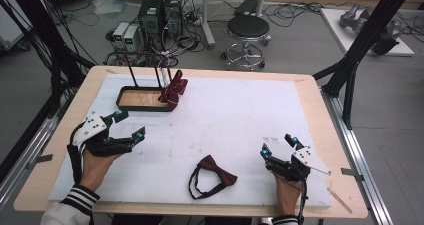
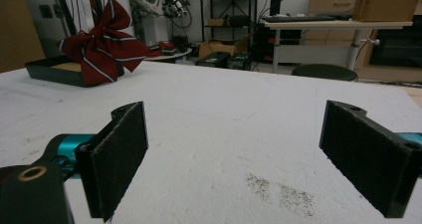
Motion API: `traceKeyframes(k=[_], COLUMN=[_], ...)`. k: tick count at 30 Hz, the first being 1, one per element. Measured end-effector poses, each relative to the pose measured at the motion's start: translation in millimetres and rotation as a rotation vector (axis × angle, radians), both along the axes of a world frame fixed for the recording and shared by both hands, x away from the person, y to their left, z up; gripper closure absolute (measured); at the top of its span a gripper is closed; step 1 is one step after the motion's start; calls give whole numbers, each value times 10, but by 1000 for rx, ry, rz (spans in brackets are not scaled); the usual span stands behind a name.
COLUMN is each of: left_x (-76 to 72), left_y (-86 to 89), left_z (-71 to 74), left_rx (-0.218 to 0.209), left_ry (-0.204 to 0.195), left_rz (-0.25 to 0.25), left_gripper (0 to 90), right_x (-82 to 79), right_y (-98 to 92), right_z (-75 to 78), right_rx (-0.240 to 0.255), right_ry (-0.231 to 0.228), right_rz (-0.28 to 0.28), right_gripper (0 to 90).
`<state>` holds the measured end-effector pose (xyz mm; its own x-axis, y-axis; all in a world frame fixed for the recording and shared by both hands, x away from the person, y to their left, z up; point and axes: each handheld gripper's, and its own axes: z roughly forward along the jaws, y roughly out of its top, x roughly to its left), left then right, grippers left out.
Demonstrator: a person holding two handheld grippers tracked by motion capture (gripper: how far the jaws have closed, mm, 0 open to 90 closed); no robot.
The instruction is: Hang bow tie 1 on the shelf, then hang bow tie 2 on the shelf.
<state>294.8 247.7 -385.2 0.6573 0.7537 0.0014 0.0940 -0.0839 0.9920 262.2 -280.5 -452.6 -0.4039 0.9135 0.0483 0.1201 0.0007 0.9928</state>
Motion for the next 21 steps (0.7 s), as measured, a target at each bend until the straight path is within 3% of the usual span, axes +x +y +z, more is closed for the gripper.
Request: traceKeyframes(k=[11,21], left_x=[-32,-44], left_y=[102,78], left_z=[-117,-91], left_rx=[-20,-13], left_ry=[5,1], left_rz=[35,29], left_gripper=[163,164], right_x=[-1,2], right_y=[1,-4], right_z=[0,-1], right_rx=[-2,-1], right_ry=[1,-1], right_rz=[-2,-2], right_gripper=[109,108])
